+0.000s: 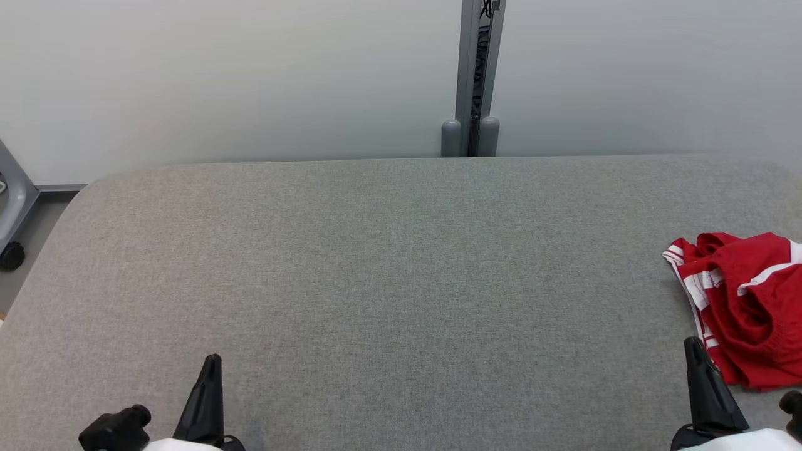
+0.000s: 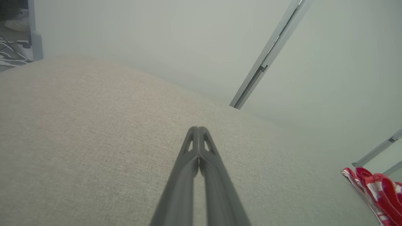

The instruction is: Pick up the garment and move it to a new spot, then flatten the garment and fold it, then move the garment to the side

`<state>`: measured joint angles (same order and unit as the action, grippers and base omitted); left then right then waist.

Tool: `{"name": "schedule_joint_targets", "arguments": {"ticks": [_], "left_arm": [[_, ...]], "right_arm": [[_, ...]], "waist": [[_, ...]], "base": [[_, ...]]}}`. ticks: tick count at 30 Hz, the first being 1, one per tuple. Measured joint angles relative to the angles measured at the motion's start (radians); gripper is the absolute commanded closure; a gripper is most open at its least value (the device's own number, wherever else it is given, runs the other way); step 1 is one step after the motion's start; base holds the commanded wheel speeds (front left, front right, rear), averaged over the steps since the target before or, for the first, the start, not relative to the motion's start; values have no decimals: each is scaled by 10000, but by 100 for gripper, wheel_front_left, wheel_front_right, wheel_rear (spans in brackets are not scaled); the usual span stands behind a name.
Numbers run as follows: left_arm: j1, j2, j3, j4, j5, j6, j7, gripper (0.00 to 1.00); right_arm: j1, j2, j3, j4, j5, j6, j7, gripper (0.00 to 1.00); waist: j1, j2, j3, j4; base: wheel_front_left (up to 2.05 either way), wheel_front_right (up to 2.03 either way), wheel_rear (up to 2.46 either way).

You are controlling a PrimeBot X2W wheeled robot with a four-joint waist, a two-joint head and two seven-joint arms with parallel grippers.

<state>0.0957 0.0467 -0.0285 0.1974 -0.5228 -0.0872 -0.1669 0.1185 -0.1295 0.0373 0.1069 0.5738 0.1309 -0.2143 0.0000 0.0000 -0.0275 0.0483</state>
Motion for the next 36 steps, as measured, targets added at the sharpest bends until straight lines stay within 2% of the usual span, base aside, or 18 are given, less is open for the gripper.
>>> {"name": "schedule_joint_targets", "arguments": {"ticks": [13, 36], "left_arm": [[-348, 35, 568, 130, -2109, -84, 880, 100], [-864, 71, 1381, 328, -4865, -178, 2075, 100]], "right_arm": [[-319, 138, 54, 105, 2015, 0, 238, 100], [-743, 347, 157, 339, 4727, -2, 562, 100]], "waist": [[0, 0, 38, -61], [0, 0, 101, -160]], "base": [[0, 0, 0], [0, 0, 0]]}}
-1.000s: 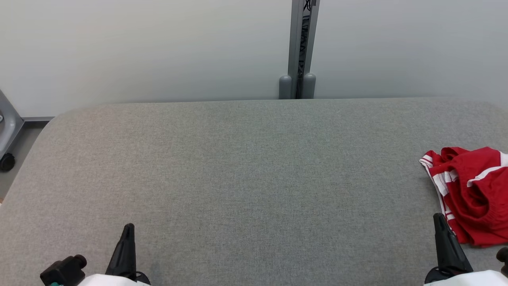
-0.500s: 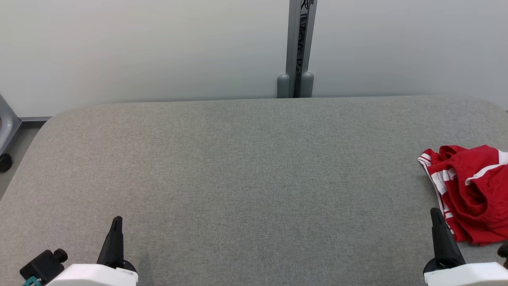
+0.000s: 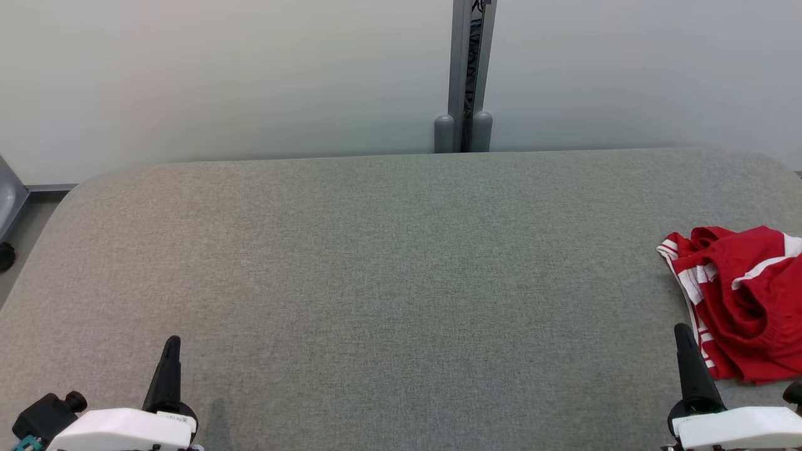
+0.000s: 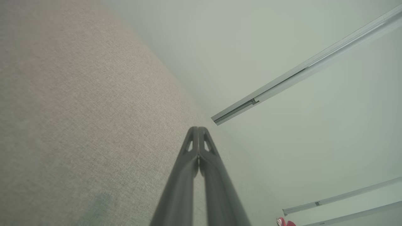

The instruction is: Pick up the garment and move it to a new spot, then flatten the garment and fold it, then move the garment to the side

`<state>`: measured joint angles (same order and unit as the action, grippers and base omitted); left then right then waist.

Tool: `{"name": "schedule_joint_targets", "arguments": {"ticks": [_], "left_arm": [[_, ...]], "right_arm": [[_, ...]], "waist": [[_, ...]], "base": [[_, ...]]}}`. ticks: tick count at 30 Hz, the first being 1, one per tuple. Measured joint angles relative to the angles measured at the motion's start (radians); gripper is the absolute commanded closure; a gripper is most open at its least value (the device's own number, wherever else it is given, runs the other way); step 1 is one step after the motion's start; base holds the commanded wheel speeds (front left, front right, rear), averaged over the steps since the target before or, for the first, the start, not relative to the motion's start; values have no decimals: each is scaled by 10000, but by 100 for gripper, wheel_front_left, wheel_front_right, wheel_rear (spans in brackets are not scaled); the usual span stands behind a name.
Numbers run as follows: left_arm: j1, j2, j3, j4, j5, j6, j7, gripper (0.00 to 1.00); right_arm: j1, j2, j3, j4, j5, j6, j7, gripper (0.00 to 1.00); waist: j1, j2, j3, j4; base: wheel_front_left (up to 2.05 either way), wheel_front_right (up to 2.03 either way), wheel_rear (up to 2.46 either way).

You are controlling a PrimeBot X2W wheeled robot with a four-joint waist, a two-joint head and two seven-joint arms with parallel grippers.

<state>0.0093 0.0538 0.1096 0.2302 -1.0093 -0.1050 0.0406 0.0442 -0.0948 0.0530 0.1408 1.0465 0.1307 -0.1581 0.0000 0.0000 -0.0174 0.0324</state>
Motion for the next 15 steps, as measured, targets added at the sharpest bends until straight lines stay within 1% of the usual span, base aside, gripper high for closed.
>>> {"name": "schedule_joint_targets", "arguments": {"ticks": [15], "left_arm": [[-386, 12, 431, 84, -1505, -82, 650, 100]], "right_arm": [[-237, 111, 86, 86, 1461, 0, 173, 100]], "waist": [[0, 0, 41, -65]], "base": [[0, 0, 0]]}}
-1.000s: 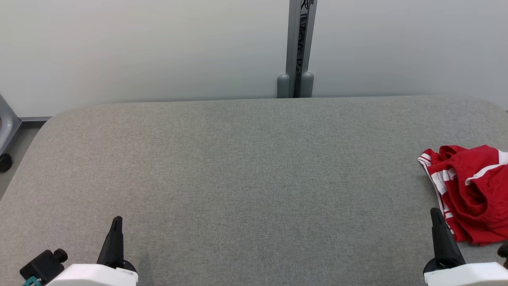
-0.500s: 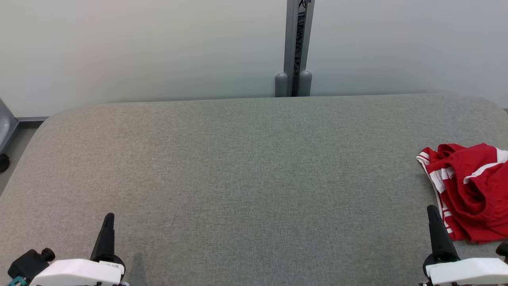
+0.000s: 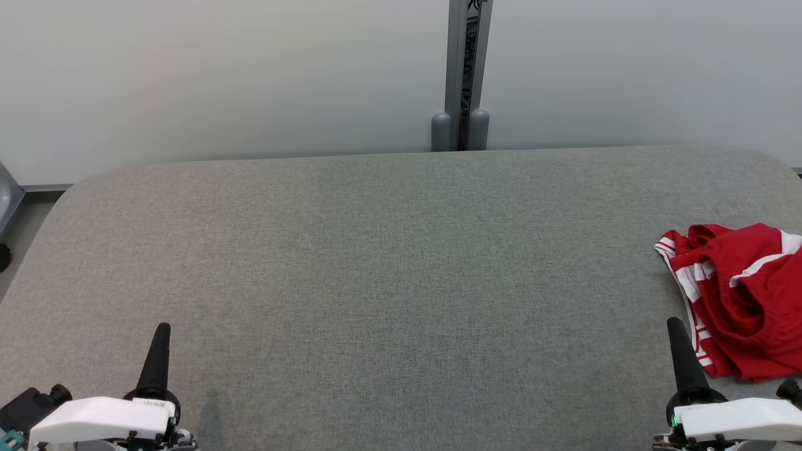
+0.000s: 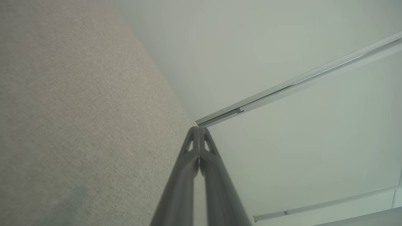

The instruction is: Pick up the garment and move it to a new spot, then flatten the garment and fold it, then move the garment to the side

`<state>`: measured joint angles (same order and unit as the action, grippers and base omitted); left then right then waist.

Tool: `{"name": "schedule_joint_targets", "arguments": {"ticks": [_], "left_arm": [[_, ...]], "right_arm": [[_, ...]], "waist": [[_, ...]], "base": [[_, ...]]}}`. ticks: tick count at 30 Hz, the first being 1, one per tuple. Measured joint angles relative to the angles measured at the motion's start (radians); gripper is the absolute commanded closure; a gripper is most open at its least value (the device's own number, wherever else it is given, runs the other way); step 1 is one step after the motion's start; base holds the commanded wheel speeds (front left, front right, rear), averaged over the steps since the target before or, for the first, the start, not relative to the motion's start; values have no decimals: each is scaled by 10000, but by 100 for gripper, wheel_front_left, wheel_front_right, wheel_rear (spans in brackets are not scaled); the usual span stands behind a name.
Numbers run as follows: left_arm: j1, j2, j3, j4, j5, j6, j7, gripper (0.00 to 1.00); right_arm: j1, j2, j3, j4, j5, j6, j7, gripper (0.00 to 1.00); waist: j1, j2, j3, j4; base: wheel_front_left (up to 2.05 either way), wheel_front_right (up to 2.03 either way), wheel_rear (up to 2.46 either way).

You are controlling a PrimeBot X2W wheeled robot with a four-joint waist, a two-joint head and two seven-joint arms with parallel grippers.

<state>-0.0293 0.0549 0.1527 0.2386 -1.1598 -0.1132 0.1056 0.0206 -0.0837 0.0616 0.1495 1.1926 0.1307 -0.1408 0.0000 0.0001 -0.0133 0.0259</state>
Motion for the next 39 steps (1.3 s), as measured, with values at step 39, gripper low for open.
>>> {"name": "schedule_joint_targets", "arguments": {"ticks": [39], "left_arm": [[-604, 19, 989, 230, -3116, -98, 1413, 100]], "right_arm": [[-524, 236, 111, 255, 3072, 0, 364, 100]], "waist": [[0, 0, 109, -172]], "base": [[0, 0, 0]]}}
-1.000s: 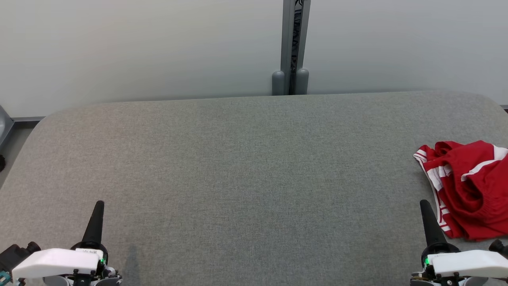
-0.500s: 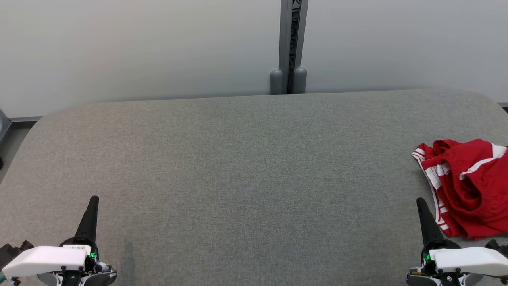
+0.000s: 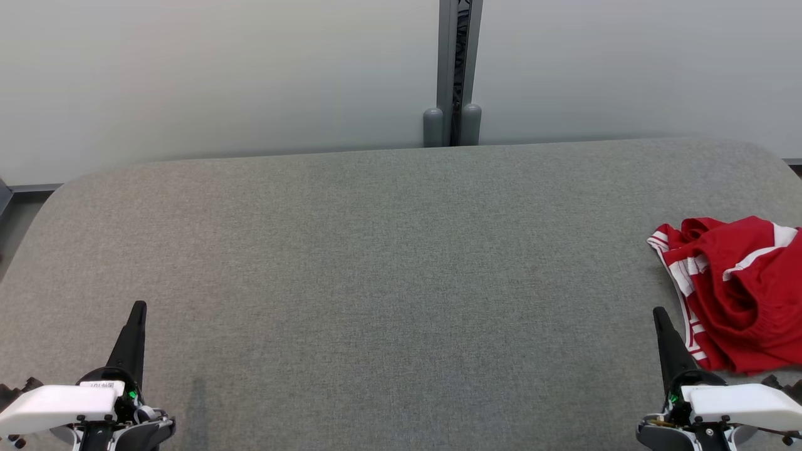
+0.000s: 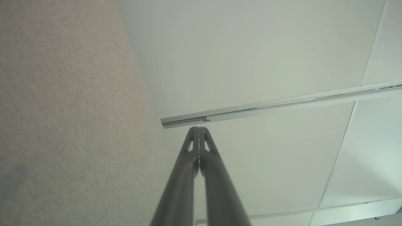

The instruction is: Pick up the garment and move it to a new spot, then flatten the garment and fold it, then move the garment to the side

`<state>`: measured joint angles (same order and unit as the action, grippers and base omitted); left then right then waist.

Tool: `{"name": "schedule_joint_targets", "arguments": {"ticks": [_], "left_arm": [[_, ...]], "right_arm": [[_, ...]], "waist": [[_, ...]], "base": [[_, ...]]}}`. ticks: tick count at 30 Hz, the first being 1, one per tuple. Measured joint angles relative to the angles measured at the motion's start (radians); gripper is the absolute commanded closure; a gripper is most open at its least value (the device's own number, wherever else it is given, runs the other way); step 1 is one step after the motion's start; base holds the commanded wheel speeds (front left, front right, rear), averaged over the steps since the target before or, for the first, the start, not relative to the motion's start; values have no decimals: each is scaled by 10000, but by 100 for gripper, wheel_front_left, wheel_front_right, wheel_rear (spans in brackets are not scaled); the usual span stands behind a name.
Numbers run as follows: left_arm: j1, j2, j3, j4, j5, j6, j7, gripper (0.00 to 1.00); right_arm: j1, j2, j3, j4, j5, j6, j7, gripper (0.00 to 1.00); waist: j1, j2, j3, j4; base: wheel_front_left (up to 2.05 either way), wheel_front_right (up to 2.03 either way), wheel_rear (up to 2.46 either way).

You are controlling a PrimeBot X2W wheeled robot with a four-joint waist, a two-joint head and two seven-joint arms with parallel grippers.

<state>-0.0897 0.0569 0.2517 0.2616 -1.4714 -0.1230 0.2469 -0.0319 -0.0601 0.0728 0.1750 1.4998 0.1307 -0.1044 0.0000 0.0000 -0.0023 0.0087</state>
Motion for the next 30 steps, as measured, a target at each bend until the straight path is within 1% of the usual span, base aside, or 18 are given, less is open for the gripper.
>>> {"name": "schedule_joint_targets", "arguments": {"ticks": [21, 30], "left_arm": [[-235, 2, 418, 81, -1258, -38, 608, 100], [-254, 0, 435, 82, -1262, -38, 608, 100]], "right_arm": [[-206, 115, 35, 71, 1266, 0, 159, 100], [-208, 125, 38, 75, 1277, 0, 161, 100]], "waist": [[0, 0, 56, -89], [0, 0, 56, -89]], "base": [[0, 0, 0], [0, 0, 0]]}}
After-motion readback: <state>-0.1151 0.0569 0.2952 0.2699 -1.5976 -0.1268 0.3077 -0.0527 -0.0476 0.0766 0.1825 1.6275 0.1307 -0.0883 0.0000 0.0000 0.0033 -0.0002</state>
